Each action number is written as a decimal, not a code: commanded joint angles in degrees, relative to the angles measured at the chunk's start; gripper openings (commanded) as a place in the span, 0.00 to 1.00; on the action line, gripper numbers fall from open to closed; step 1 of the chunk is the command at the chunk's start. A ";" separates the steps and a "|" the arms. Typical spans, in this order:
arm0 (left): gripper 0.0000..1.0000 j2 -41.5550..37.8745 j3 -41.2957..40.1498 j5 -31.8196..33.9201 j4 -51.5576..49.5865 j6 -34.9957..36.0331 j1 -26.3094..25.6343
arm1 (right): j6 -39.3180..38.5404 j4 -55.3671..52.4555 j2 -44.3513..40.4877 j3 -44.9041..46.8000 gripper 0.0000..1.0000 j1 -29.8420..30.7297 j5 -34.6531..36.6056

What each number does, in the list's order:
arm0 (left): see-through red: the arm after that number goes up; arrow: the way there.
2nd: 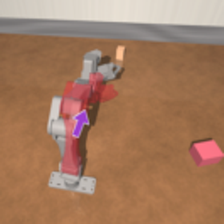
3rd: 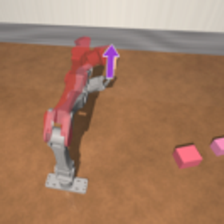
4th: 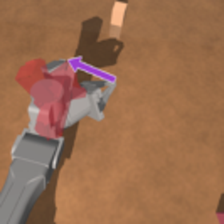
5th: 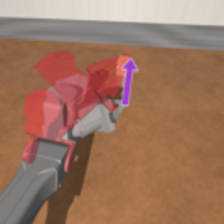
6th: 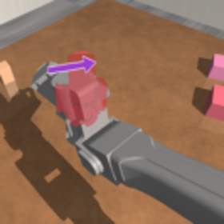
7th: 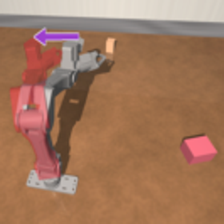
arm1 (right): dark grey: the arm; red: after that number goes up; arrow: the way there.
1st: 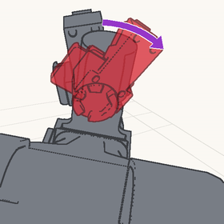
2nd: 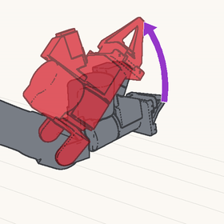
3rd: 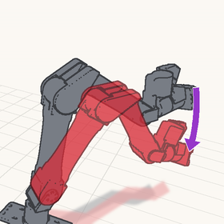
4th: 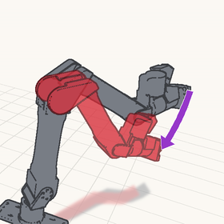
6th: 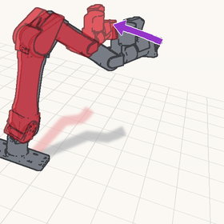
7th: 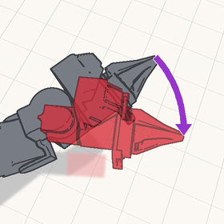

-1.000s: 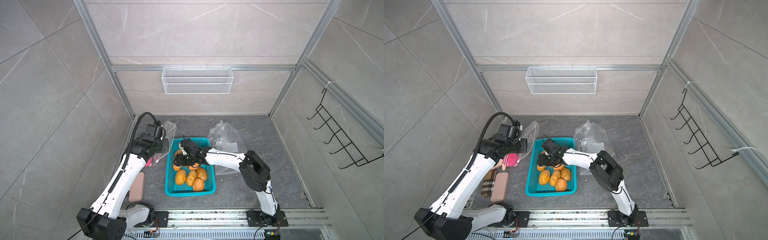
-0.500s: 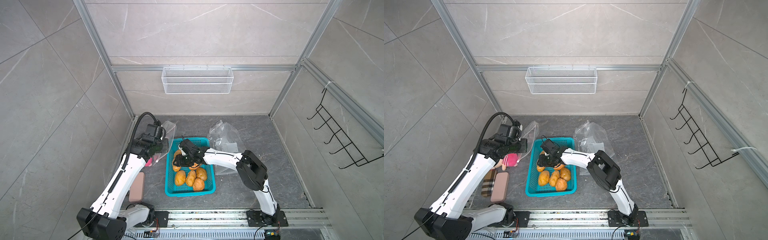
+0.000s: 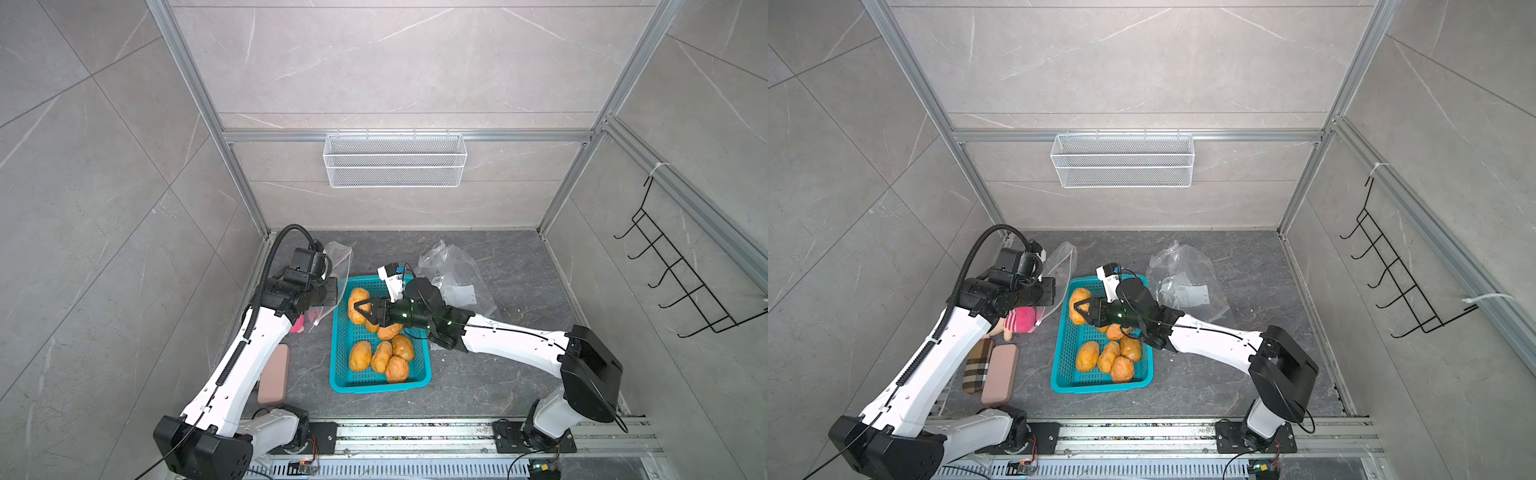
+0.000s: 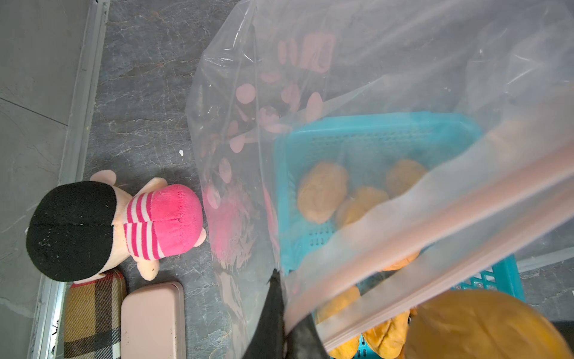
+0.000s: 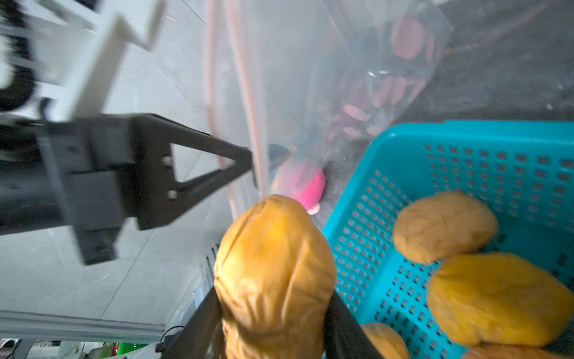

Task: Put the potatoes into a zipper bag and zip it
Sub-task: Pick up the potato from the basket, then place the potato into the zipper food storage bag.

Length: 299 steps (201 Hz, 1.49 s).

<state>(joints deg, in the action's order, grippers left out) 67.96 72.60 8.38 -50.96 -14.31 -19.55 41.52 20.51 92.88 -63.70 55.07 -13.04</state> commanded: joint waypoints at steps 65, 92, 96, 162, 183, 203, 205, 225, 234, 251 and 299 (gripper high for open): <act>0.00 -2.74 -0.49 -5.03 2.39 1.46 0.25 | 2.65 11.73 4.29 -5.88 0.38 0.74 -1.94; 0.00 -3.43 -0.62 -5.00 2.75 1.37 0.26 | 2.17 6.08 7.17 -9.61 0.38 0.65 -0.46; 0.00 -3.45 -0.62 -5.19 2.79 1.40 0.30 | 2.08 5.52 7.55 -9.96 0.37 0.65 -0.53; 0.00 -4.58 -1.05 -6.07 3.57 1.47 0.30 | -2.84 -4.17 10.99 -15.03 0.38 0.65 6.96; 0.00 -4.13 -0.97 -5.86 3.41 1.54 0.30 | -3.28 -9.40 13.02 -19.62 0.38 0.53 6.88; 0.00 -4.16 -0.97 -5.58 3.32 1.56 0.30 | -4.66 -16.53 15.10 -25.35 0.39 0.40 7.50; 0.00 -4.11 -0.97 -5.53 3.39 1.56 0.24 | -4.59 -16.79 15.24 -25.56 0.40 0.42 7.68; 0.00 -4.22 -0.97 -5.63 3.41 1.55 0.30 | -2.80 -18.93 16.14 -26.41 0.45 0.39 11.47; 0.00 -4.24 -1.03 -5.99 3.50 1.60 0.30 | -2.65 -19.62 16.49 -26.64 0.46 0.42 12.41; 0.00 -3.99 -0.97 -6.10 3.45 1.60 0.28 | -2.68 -19.70 16.80 -26.92 0.49 0.44 12.29; 0.00 -4.07 -1.05 -5.99 3.58 1.44 0.30 | -4.95 -24.75 16.85 -29.76 0.62 0.48 12.93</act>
<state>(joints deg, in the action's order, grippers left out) 64.82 71.61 2.98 -49.17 -13.82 -19.14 38.54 -1.17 109.62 -91.44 55.37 -1.61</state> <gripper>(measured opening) 0.055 0.596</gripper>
